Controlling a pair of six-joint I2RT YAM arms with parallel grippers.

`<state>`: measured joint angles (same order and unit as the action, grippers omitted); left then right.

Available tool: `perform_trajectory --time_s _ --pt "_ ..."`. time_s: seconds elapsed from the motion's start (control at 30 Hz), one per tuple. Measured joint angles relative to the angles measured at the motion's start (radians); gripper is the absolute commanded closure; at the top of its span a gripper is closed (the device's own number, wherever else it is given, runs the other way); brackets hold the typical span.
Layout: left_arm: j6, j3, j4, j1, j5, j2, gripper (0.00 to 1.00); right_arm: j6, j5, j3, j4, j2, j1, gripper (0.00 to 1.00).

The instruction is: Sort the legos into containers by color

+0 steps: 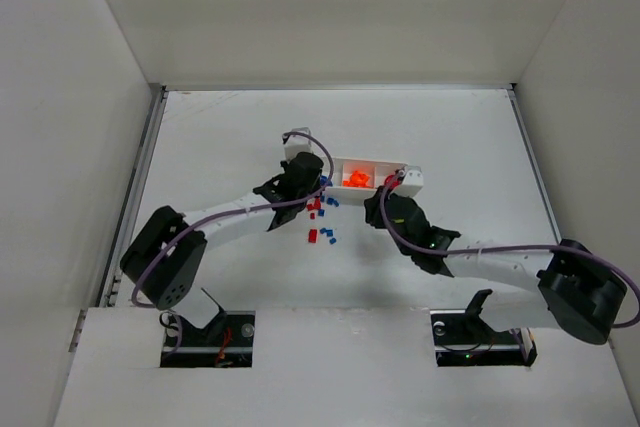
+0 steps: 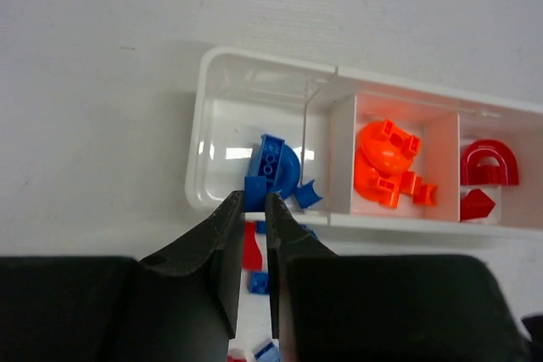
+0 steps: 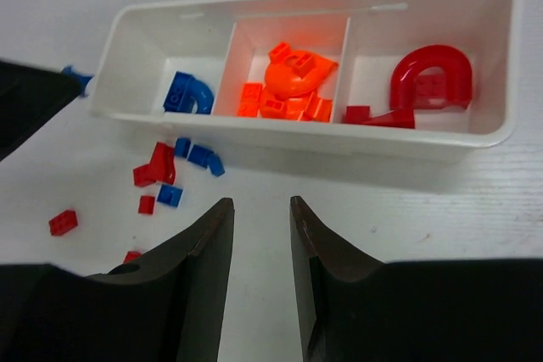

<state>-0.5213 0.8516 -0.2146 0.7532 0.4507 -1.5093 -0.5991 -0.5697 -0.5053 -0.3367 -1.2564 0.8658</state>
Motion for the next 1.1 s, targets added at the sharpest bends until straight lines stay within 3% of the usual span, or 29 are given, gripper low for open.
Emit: perform_trajectory --time_s 0.3,0.5,0.73,1.0,1.1 --pt "0.002 0.068 -0.028 -0.029 -0.028 -0.155 0.65 -0.026 -0.036 -0.008 0.019 -0.016 0.14 0.61" --pt "-0.013 0.06 -0.03 -0.035 -0.015 -0.129 0.63 -0.031 -0.044 -0.063 0.024 -0.089 0.214 0.61" --pt "-0.091 -0.089 -0.031 -0.093 0.034 0.227 0.62 -0.024 -0.04 -0.214 0.012 -0.276 0.311 0.58" --pt "-0.219 -0.207 0.058 -0.208 0.071 0.586 0.6 0.029 0.035 -0.388 -0.054 -0.525 0.34 0.39" --pt "-0.238 -0.225 0.112 -0.233 0.074 0.665 0.6 0.059 0.067 -0.462 -0.068 -0.616 0.339 0.38"
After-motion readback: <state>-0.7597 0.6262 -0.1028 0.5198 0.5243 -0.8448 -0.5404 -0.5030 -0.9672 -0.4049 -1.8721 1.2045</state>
